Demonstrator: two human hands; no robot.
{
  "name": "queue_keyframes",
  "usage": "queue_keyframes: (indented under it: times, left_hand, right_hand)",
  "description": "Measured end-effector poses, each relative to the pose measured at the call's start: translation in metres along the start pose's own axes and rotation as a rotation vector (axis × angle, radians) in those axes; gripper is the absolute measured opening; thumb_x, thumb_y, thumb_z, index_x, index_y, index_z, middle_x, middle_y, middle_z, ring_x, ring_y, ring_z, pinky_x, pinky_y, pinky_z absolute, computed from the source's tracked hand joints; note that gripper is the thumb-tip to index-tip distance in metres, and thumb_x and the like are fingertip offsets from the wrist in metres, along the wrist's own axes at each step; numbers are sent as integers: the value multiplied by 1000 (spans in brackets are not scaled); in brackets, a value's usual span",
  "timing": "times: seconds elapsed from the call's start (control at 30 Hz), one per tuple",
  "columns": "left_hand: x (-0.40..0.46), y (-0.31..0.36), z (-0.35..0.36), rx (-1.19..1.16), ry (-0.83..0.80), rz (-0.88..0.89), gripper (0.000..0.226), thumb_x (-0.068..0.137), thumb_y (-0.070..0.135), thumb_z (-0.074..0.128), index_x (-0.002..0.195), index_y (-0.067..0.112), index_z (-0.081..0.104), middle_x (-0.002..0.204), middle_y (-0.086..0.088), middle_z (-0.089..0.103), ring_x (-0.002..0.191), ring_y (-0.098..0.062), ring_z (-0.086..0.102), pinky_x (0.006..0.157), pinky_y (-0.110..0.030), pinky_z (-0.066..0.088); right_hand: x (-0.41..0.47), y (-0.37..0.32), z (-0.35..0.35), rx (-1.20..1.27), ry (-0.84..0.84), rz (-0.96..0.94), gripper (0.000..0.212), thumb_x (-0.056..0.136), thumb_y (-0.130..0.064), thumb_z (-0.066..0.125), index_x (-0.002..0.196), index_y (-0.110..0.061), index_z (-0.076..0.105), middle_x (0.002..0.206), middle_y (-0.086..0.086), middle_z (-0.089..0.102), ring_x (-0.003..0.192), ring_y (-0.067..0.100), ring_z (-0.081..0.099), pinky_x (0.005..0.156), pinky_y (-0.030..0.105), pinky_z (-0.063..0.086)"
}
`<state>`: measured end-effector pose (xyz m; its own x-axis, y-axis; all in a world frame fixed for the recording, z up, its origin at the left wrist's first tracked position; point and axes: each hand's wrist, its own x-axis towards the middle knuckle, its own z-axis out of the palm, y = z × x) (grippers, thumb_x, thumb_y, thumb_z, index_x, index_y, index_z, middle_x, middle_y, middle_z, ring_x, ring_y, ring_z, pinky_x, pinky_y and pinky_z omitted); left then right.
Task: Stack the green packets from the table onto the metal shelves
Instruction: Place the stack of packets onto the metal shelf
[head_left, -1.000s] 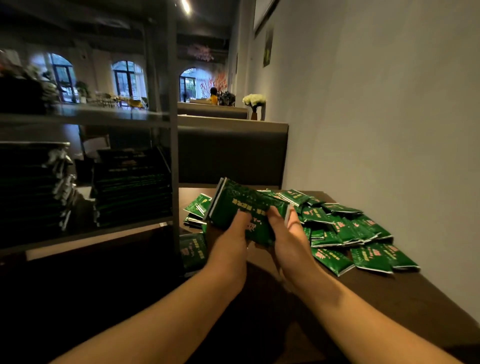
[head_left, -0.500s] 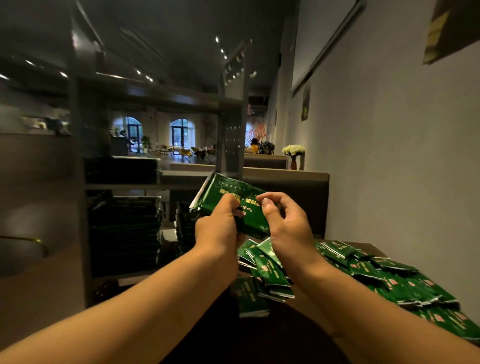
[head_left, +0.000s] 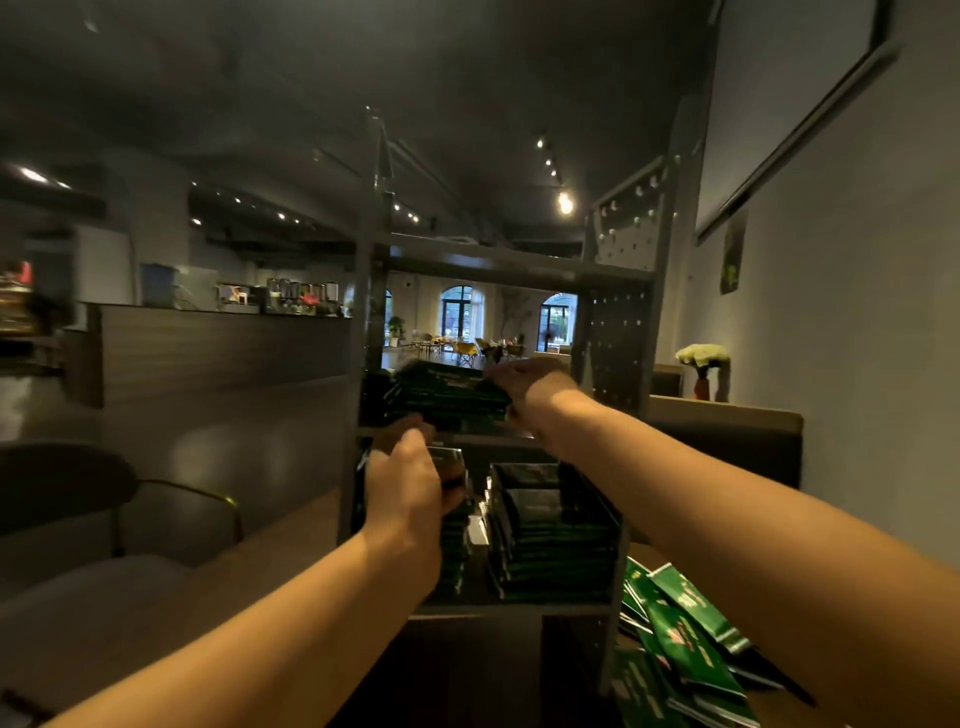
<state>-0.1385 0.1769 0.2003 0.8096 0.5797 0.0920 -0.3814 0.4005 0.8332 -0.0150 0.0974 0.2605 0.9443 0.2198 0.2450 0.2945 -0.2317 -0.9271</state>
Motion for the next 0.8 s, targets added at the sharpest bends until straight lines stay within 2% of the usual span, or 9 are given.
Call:
queue_keyframes:
  times: [0.07,0.1,0.2,0.3,0.43,0.5,0.6,0.7,0.8]
  left_hand:
    - [5,3,-3,-12,11,-2,19,98,13,39,105,20,56,98,-3,61,83,-20,61,56,-30,47]
    - [8,4,-5,-19,8,5,21,99,12,38,107,21,55,99,-1,61,87,-22,62,57,-31,47]
    - [10,5,-8,-22,-18,26,30,100,15,38,126,25,48,99,5,59,98,-27,63,62,-33,49]
    - [12,5,-10,-10,-40,41,32,100,16,37,129,25,47,100,7,60,97,-27,64,64,-33,50]
    - [14,4,-13,23,-37,43,36,98,8,36,129,21,49,108,1,60,97,-26,64,62,-32,49]
    - [14,1,-14,37,-42,53,39,96,4,36,129,22,49,113,0,59,97,-26,63,63,-33,49]
    - [14,-6,-13,70,-54,133,43,94,-3,35,127,19,49,119,0,57,97,-25,62,66,-33,50]
    - [16,-24,-11,144,-16,287,34,94,-1,42,118,19,55,111,-5,61,97,-29,62,67,-34,49]
    - [10,-46,3,281,-35,457,20,90,5,53,102,21,59,99,-8,65,93,-33,63,68,-37,49]
  right_hand:
    - [5,-4,12,-152,-58,-41,27,93,-32,63,107,-9,66,94,6,70,80,16,66,70,26,55]
    - [8,-6,20,-203,-83,-55,26,94,-31,61,106,-8,67,93,6,70,79,16,65,68,24,54]
    - [14,-11,31,-350,-132,-126,29,96,-29,58,109,-5,68,103,12,72,85,23,68,82,33,55]
    - [18,-21,35,-630,-192,-198,33,101,-30,46,115,-7,65,109,14,69,75,21,62,75,33,55]
    - [21,-22,36,-846,-158,-255,33,102,-26,42,117,-11,66,119,8,66,101,22,62,85,31,50]
    - [17,-19,35,-840,-96,-279,33,101,-27,41,116,-13,67,118,4,65,104,23,60,87,30,48]
    - [4,-16,31,-670,23,-313,31,100,-32,44,117,-17,64,117,5,59,109,24,56,89,32,45]
    - [-24,-7,23,-481,2,-284,21,94,-28,55,112,-19,61,104,1,57,104,24,57,84,33,46]
    - [-67,10,2,-448,25,-518,16,92,-25,53,107,-23,59,110,0,51,101,20,52,89,38,50]
